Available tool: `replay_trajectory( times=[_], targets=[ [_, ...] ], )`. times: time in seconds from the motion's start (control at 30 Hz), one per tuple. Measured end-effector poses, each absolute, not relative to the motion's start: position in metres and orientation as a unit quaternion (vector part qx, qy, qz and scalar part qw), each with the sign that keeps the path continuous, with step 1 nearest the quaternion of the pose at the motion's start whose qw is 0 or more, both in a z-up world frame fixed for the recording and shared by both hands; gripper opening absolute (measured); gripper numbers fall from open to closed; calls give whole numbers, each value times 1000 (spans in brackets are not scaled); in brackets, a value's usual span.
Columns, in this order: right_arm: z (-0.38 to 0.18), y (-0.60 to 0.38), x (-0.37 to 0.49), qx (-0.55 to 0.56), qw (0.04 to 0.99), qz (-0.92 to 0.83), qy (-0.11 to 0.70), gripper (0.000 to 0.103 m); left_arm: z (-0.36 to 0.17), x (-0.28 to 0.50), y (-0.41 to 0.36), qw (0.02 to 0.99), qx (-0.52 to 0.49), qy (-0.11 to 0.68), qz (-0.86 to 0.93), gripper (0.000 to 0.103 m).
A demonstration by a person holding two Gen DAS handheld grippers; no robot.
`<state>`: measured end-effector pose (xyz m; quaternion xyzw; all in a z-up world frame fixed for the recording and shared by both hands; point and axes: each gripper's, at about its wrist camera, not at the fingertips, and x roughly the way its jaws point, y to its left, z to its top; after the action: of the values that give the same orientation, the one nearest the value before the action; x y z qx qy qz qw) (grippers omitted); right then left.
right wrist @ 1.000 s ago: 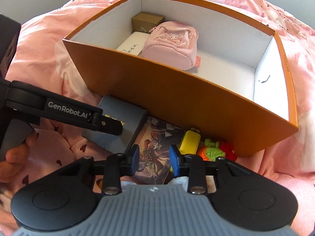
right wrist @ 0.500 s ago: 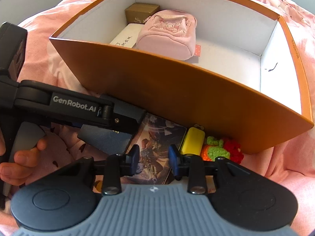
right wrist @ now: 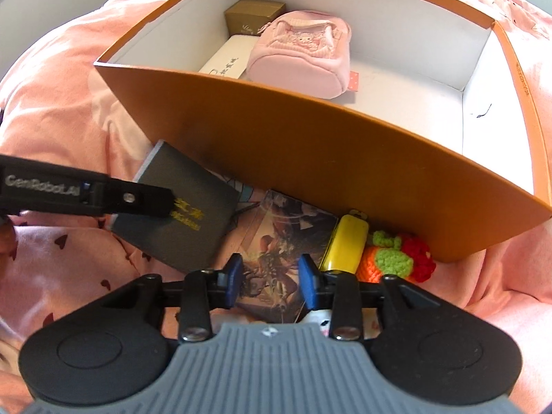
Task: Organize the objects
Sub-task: 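Grasp the black XI JIANG NAN box with the left tool and lift it, then grasp the PHOTO CARD box with the right tool while the left tool holds the black box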
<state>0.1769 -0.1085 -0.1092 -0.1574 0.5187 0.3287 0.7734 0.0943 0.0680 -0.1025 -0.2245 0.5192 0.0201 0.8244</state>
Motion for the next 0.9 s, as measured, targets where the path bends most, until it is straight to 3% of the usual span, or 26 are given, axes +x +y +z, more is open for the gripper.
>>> replay_trajectory(
  times=[0.13,0.27,0.4,0.6,0.73,0.9],
  targets=[
    [-112,-103,177,-169,764,318,536,51,-101,86,72,824,-216,522,32,46],
    [-114,-98,184,-146,753,304,564,66,-102,94,83,822,-224,523,36,46],
    [-117,-86,189,-148,752,272,582,68,-104,99,81,824,-226,519,37,46],
    [-132,-60,170,-250,758,249,549,76,-105,98,83,825,-229,515,34,46],
    [-137,-52,165,-282,759,240,535,74,-106,97,83,826,-229,514,32,46],
    [-130,-58,167,-269,761,243,538,61,-106,96,83,827,-229,513,29,46]
  ],
)
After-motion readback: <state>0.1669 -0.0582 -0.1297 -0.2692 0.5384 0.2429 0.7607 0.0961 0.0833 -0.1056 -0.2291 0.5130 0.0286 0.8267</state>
